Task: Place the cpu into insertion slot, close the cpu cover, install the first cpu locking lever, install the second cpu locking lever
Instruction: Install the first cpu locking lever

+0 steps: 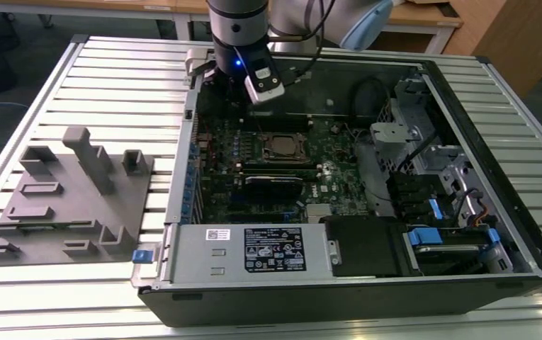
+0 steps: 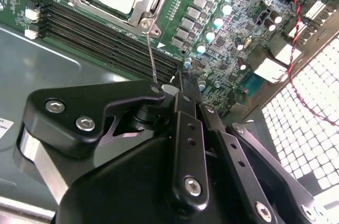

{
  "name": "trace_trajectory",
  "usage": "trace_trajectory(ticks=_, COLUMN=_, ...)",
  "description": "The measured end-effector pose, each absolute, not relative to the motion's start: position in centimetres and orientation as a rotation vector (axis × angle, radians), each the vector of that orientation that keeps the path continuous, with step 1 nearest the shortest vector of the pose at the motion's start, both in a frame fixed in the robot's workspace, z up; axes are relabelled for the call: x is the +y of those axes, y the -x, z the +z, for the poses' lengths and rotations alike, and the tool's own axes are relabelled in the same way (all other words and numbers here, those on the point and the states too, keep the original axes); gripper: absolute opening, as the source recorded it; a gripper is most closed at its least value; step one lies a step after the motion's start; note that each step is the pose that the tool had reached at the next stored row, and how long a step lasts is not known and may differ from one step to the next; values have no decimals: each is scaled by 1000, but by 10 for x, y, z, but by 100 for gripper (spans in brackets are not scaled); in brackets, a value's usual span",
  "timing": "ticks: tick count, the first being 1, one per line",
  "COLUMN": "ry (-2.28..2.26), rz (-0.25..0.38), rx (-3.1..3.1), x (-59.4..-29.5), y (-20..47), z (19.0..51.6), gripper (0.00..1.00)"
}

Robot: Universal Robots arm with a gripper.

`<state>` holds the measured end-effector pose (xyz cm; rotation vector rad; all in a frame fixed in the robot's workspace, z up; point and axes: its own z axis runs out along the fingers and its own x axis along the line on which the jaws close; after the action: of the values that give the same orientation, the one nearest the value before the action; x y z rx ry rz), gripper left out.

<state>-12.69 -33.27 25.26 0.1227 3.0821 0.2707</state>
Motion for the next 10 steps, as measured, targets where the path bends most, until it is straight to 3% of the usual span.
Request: trace_trajectory(ticks=10, ry=-123, rz=271, rx=3082, x=-333, y=126, z=253, gripper=10)
